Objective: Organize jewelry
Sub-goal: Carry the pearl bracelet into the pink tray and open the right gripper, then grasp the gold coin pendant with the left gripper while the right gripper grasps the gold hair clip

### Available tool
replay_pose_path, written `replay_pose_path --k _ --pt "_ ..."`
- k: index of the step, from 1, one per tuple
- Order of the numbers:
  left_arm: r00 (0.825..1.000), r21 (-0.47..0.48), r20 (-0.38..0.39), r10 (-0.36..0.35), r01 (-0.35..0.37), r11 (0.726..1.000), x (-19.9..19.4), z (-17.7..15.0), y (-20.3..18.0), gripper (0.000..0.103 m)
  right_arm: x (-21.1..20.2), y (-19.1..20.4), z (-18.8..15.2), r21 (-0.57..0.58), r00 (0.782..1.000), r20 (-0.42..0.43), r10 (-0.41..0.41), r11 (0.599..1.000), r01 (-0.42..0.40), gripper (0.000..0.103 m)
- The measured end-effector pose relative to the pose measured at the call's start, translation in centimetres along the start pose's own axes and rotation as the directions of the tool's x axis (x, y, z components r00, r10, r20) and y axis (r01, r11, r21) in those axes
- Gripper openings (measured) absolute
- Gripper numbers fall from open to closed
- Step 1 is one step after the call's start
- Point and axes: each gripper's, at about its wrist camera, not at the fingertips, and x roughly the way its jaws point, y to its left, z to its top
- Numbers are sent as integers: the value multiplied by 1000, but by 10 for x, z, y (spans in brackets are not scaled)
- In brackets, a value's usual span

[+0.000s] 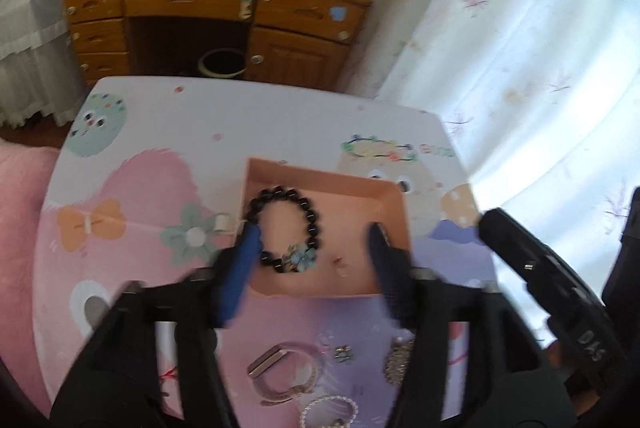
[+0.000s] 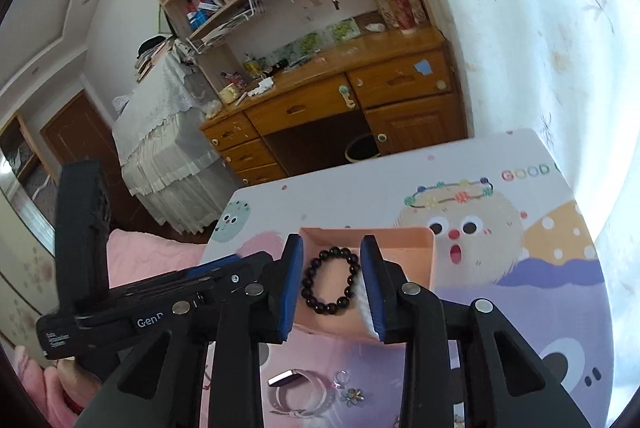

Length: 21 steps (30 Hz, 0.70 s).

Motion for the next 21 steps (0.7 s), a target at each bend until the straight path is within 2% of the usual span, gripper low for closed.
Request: replay_pose_path --k 2,11,14,18,21 --pt "1000 -9 17 15 -15 1000 0 -5 6 64 0 -11 -5 30 1000 -4 -5 1000 5 30" --pt "997 -68 -2 76 -76 995 -9 -37 39 64 -5 -44 -36 105 996 -75 -50 993 58 30" --pt "994 -65 -18 108 -109 992 -16 -56 48 64 -8 -55 -53 138 990 -124 -64 987 81 37" --pt "989 -128 -78 126 -136 982 -19 -88 63 64 -5 -71 -78 193 973 -217 -85 973 128 41" --pt "987 -188 -126 98 -121 975 -20 -112 74 64 -5 -83 -99 236 954 -285 -92 958 163 43"
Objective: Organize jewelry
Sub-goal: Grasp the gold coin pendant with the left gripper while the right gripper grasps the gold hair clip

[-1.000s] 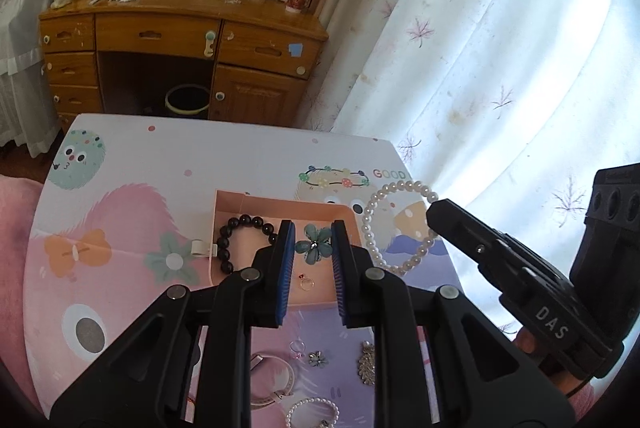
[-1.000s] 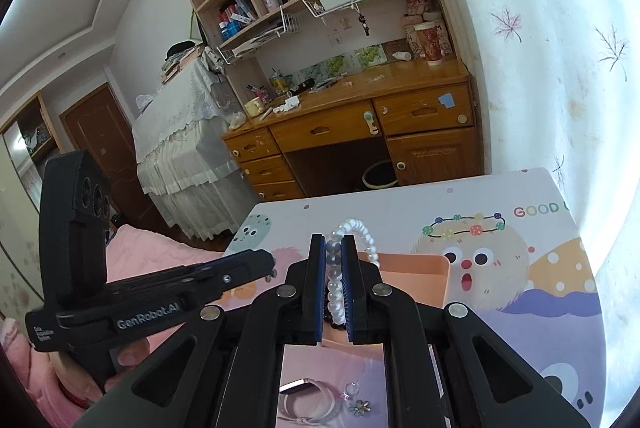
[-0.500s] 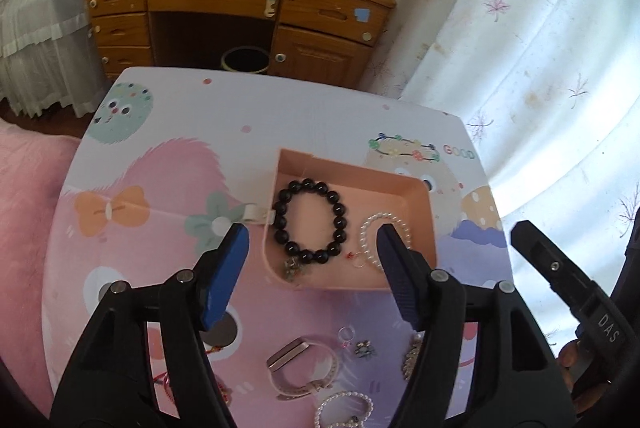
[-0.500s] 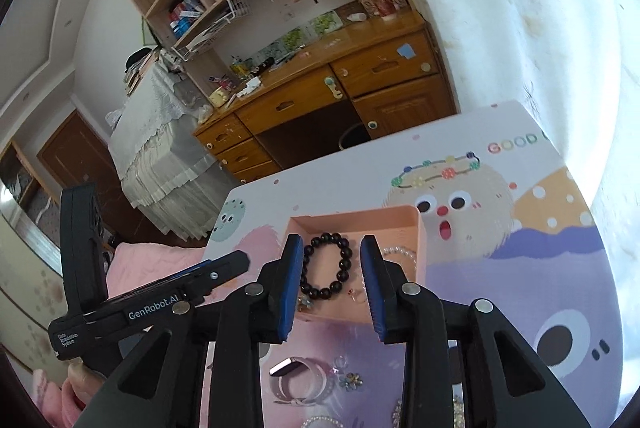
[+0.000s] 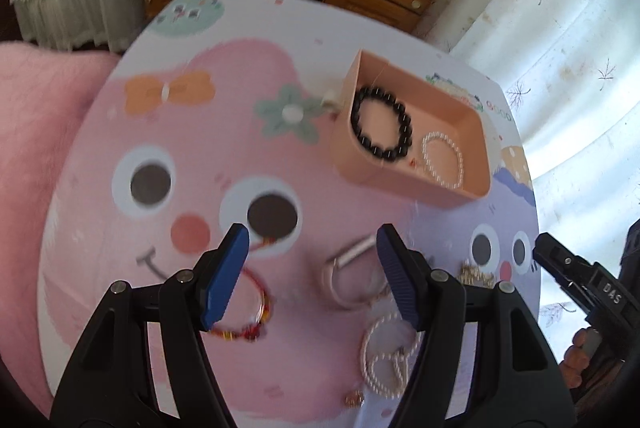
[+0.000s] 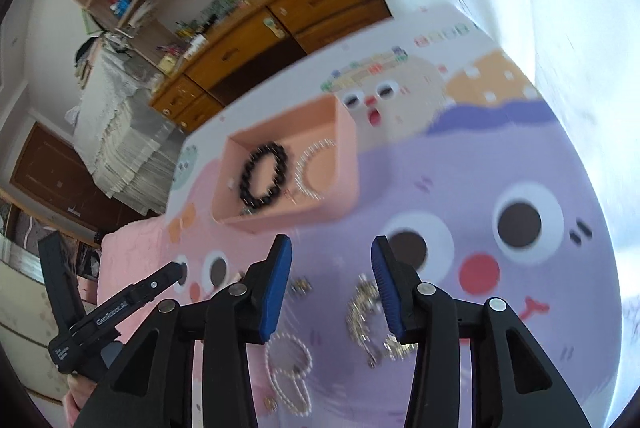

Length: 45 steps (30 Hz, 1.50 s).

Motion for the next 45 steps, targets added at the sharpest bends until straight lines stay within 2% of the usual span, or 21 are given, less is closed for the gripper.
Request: replay_pose_path --k 4,10,11,12,14,18,23,26,32,34,41,45 --pt "998 -68 -56 35 -39 997 2 -29 16 64 7 -23 -24 68 996 -80 -30 997 35 56" --pt "980 -81 -166 106 -120 989 9 -71 25 64 19 -49 -55 171 979 -187 -75 979 107 58" --pt "979 -76 -173 108 -122 990 8 -77 25 64 20 -50 -59 183 978 -194 -81 976 117 62" --pt "978 -68 -177 109 -122 990 8 -85 24 64 20 -50 -62 191 976 -198 -89 973 127 69" --pt "975 -36 -188 114 -123 992 6 -101 20 64 22 -49 -67 196 976 -192 -105 970 143 74" --pt "969 34 -220 110 -106 994 5 -128 8 64 27 -42 -76 172 974 -174 -145 969 175 78" --pt "974 127 -211 85 -59 990 3 -148 -8 64 34 -29 -73 134 969 -153 -194 967 215 87" --pt "979 184 -183 93 -59 981 3 -158 -18 64 37 -27 -73 109 962 -154 -225 964 243 87" --pt "992 216 -99 73 -51 975 3 -170 -28 64 42 -18 -73 34 934 -124 -334 940 341 87" --pt "995 233 -77 65 -46 972 2 -174 -32 63 43 -20 -72 13 931 -118 -346 937 350 87" --pt "997 243 -62 45 -29 970 4 -170 -36 38 48 -15 -65 -51 926 -107 -363 932 359 68" --pt "998 261 -56 32 -17 965 8 -170 -41 30 50 -14 -64 -75 926 -110 -361 932 354 60"
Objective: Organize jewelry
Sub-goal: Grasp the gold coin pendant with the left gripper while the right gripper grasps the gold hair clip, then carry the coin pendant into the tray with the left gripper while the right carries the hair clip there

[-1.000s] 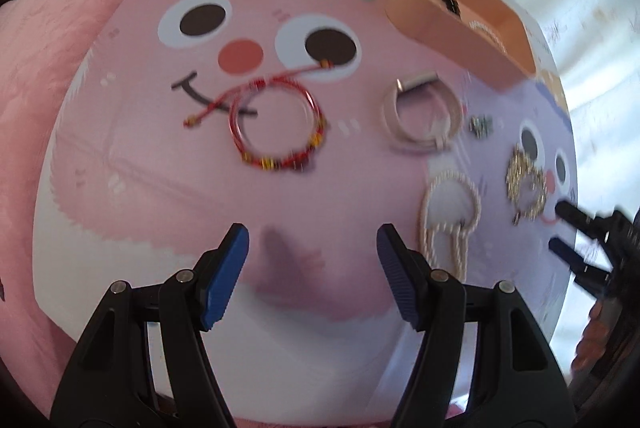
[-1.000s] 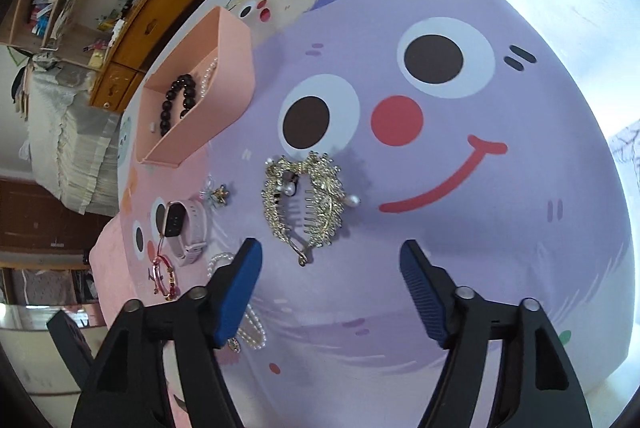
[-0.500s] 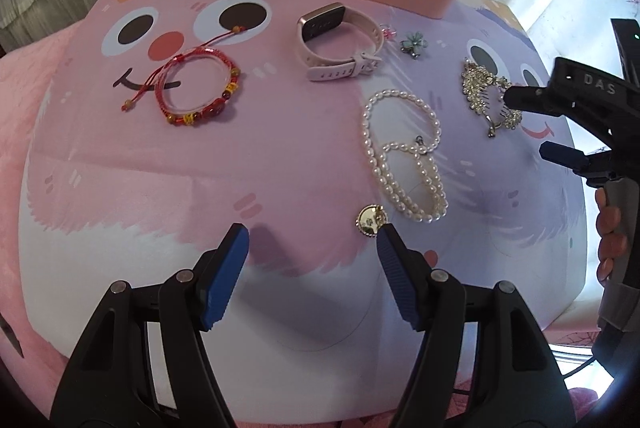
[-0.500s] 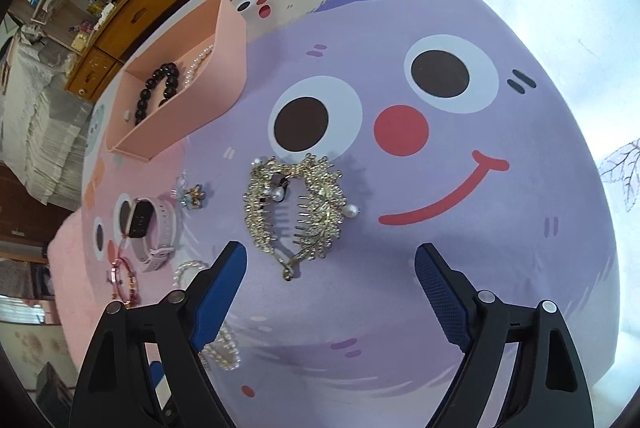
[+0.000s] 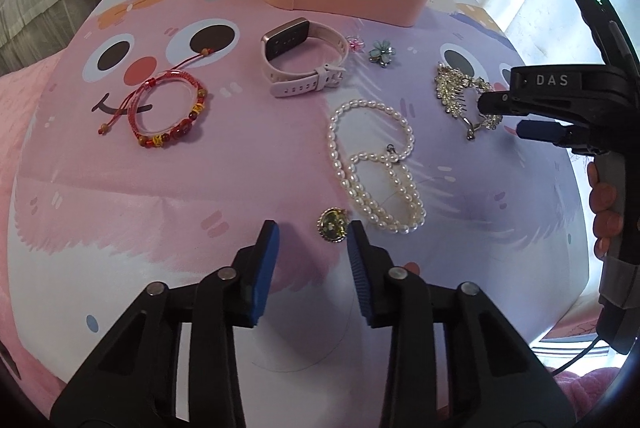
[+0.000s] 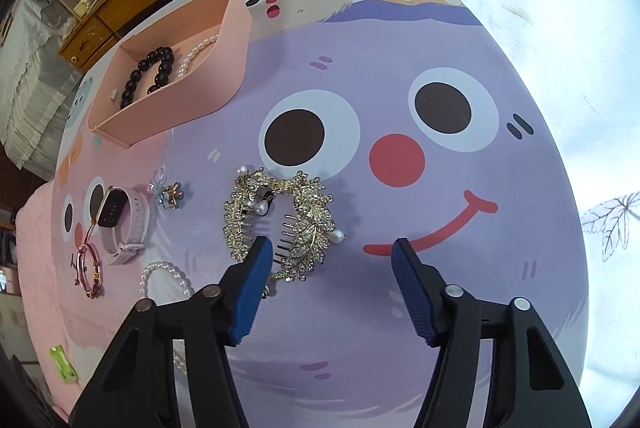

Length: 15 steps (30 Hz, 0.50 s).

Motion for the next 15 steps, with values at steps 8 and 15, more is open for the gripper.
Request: replay_pose_path --k 8,15 --pt "1000 77 11 1 -1 997 4 3 -11 15 3 9 1 -51 1000 2 11 999 -10 38" --pt "1000 86 7 -18 17 996 4 4 -12 14 3 8 -1 -67 1000 9 22 998 -21 29"
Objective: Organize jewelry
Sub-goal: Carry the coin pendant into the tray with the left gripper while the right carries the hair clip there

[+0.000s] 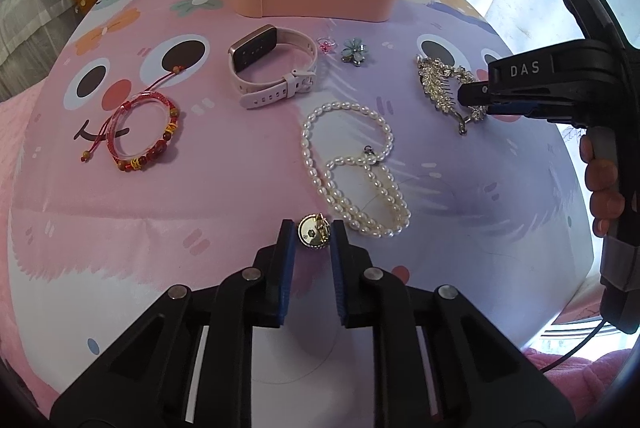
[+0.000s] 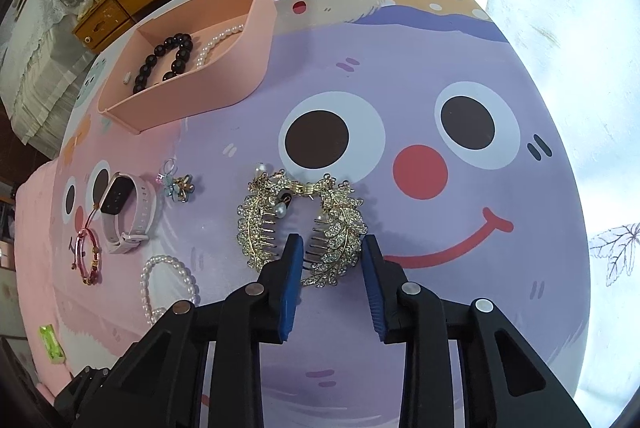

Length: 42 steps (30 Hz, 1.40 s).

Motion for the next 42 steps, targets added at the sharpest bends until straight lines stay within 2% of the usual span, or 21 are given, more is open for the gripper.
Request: replay_pose_path --k 4,10,11,12,18,22,27,30,35,42 --pt "1000 0 -4 -10 10 1000 -1 2 3 14 -2 1 -2 -25 1000 26 -7 1000 8 28" --pt "999 -10 30 -16 16 1000 -10 10 12 14 -18 4 -3 -42 996 94 4 999 0 28" --pt "999 -11 35 -14 15 1000 -12 12 13 14 -21 5 -3 -48 995 104 9 999 -4 26" --pt "999 -8 42 -11 12 1000 -15 15 14 14 -26 7 -3 -60 993 120 16 998 -8 16" --pt "996 17 88 -6 4 1000 -32 37 17 14 -43 19 2 -117 982 180 65 992 -44 10" --pt "989 -14 149 -6 8 1000 -50 59 23 14 -57 27 2 -172 967 222 127 981 -89 3" --pt "976 -47 216 20 -10 999 -68 80 29 14 -69 44 2 -245 959 206 196 959 -144 2" --pt "976 -83 216 4 14 996 -71 88 36 14 -76 46 8 -229 943 210 258 951 -209 2" --pt "971 -109 238 12 14 994 -78 104 44 14 -92 51 27 -202 916 249 314 942 -268 2" --pt "954 -147 301 -6 53 988 -83 134 54 14 -112 59 55 -209 879 325 348 933 -292 2"
